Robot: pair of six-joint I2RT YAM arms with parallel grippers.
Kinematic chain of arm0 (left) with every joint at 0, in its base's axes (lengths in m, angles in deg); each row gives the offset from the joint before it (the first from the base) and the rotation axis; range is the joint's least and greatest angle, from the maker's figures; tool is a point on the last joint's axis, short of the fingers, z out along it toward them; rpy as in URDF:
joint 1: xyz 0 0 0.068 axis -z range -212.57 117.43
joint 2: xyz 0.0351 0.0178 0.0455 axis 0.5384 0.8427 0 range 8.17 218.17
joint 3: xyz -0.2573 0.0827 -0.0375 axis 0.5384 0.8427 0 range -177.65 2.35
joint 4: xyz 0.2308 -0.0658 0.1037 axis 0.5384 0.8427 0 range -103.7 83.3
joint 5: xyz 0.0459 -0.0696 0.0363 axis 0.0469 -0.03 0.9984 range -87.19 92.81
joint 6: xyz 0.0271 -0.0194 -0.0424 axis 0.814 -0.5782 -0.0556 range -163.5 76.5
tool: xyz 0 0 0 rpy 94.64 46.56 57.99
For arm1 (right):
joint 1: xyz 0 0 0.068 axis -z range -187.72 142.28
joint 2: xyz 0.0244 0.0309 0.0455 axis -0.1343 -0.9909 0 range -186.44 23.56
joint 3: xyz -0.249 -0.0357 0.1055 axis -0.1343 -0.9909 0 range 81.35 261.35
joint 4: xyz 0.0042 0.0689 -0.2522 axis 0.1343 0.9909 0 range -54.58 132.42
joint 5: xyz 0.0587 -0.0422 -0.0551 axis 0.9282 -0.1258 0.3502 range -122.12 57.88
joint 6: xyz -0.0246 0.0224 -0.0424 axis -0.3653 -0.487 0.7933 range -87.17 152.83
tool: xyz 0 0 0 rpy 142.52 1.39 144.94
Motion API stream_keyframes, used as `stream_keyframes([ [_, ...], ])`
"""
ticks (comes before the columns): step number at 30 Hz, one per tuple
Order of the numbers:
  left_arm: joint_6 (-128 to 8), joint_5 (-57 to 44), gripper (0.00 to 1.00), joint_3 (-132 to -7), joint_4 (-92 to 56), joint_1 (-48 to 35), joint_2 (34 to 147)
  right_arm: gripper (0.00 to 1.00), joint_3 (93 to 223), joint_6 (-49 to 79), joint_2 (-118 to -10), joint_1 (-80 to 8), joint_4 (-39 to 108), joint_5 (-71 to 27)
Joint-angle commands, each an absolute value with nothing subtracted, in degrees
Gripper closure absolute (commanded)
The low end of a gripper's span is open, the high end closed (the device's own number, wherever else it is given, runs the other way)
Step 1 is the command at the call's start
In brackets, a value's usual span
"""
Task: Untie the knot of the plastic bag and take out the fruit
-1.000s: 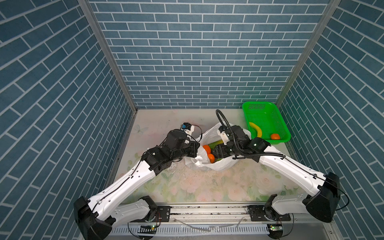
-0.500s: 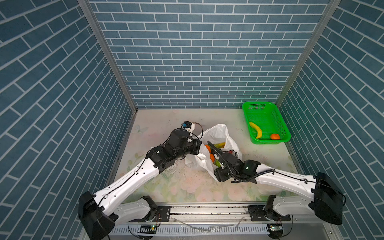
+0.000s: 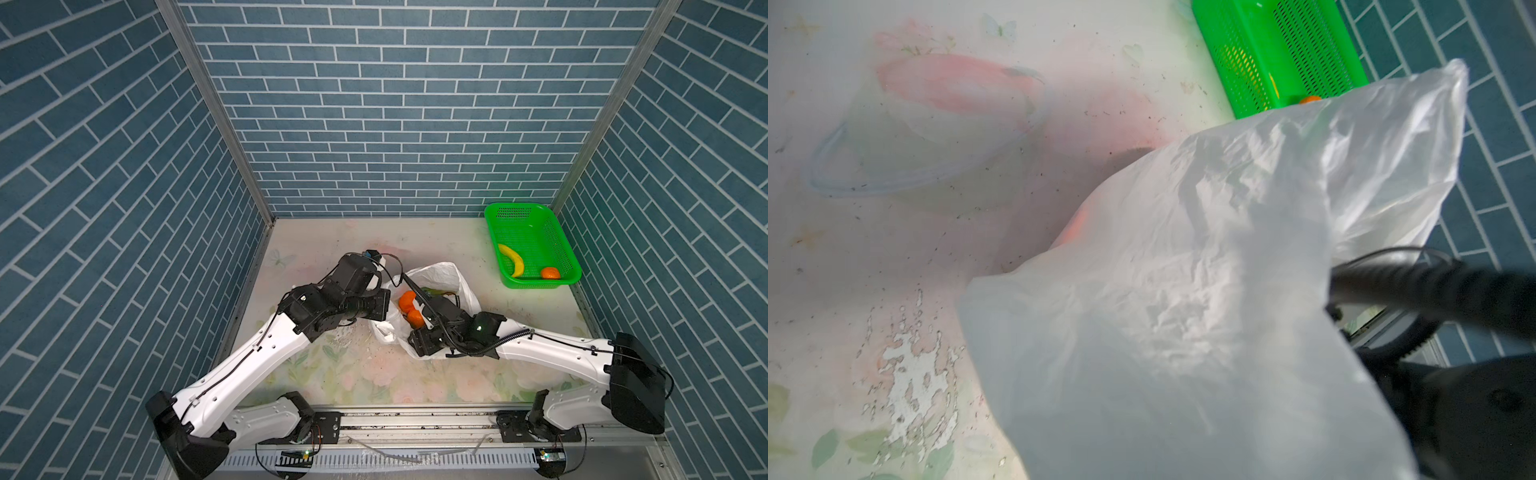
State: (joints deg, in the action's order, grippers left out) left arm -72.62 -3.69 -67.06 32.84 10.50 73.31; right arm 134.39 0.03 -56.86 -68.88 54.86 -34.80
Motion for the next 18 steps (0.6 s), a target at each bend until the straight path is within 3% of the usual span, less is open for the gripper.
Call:
stream_keyframes([
  [1, -70.88, -2.93, 1.00, -67.07, 37.81, 10.89, 73.33, 0.25, 136.45, -2.43, -58.93, -67.52, 50.95, -37.93],
  [8, -71.61, -2.01, 1.00, -65.96, 39.31, 11.64, 72.07, 0.27, 137.30, -4.09, -61.72, -66.92, 44.13, -39.90],
  [18, -74.53, 2.55, 1.00, -61.59, 36.43, 11.81, 68.50, 0.29, 137.26, -0.35, -68.46, -72.28, 36.98, -23.53],
])
